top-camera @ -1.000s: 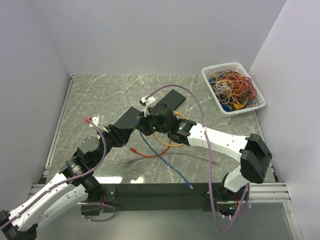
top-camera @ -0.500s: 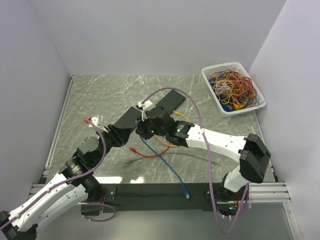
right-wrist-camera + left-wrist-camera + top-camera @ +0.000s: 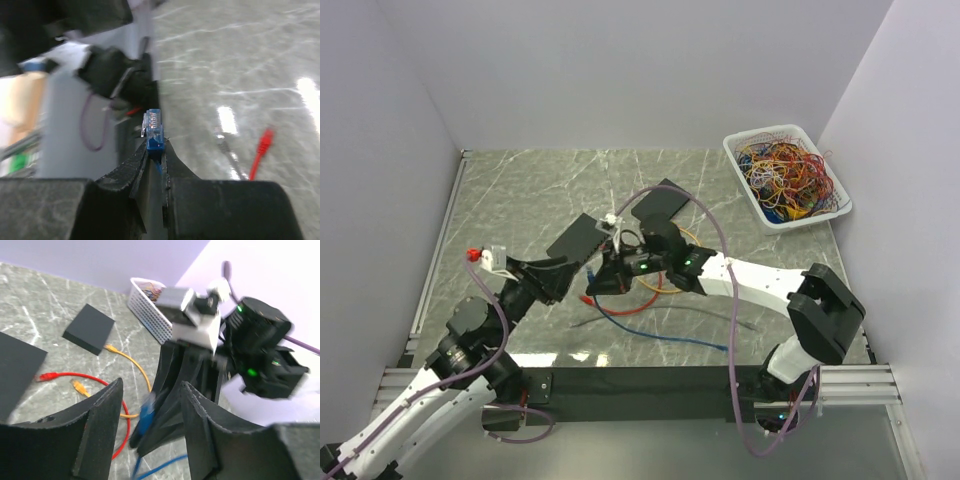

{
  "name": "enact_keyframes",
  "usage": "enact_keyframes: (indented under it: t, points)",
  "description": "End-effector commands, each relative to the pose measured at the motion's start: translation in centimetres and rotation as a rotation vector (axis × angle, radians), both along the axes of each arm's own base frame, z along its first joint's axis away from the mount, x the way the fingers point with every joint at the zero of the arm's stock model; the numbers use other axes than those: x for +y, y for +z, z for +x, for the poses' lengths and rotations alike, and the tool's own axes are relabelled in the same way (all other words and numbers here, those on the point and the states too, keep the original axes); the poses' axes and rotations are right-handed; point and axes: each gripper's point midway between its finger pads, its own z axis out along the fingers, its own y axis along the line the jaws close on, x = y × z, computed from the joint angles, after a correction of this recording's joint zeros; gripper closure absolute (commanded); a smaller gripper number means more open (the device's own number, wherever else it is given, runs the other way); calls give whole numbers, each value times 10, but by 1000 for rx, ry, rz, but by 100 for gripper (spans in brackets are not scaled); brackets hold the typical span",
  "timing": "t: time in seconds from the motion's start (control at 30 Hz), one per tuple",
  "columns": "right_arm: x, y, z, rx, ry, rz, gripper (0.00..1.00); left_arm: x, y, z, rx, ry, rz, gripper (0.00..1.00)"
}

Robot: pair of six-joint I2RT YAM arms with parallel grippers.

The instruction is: Insert the plug into the switch port

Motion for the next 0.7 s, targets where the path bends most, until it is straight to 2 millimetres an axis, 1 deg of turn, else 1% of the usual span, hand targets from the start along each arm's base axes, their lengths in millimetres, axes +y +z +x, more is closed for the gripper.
enact_keyframes:
  t: [0.0, 0.07, 0.1, 0.13, 0.17, 0.23, 0.3, 0.33, 0.4, 0.43, 0.53, 0.67]
  points:
    - [-18, 63, -29, 20, 272, 278, 100, -6, 18, -13, -81, -71, -54, 45]
    - [-26, 67, -30, 88, 301, 298, 100, -13, 17, -21, -100, -129, -61, 47]
    - [-27, 75, -30, 59, 322, 335, 100, -15, 20, -23, -114, -144, -72, 48]
    - [-29, 74, -33, 72, 343, 333, 100, -18, 21, -27, -123, -173, -75, 48]
    - [-29, 77, -33, 79, 348, 336, 100, -20, 18, -26, -120, -175, -74, 48]
    - [-28, 77, -33, 81, 354, 337, 100, -27, 20, -28, -133, -214, -93, 49]
    - [-27, 77, -33, 88, 356, 339, 100, -35, 11, -25, -107, -234, -91, 49]
    - [-26, 76, -32, 91, 356, 338, 100, -36, 15, -24, -120, -239, -104, 49]
    - [-27, 77, -33, 96, 360, 343, 100, -44, 7, -20, -95, -254, -98, 50]
    - [-27, 76, -33, 100, 359, 342, 100, -45, 12, -20, -108, -259, -110, 51]
    - [-27, 74, -33, 104, 355, 336, 100, -50, 13, -19, -106, -276, -108, 53]
    - [-26, 70, -31, 105, 345, 327, 100, -46, 24, -19, -119, -258, -103, 54]
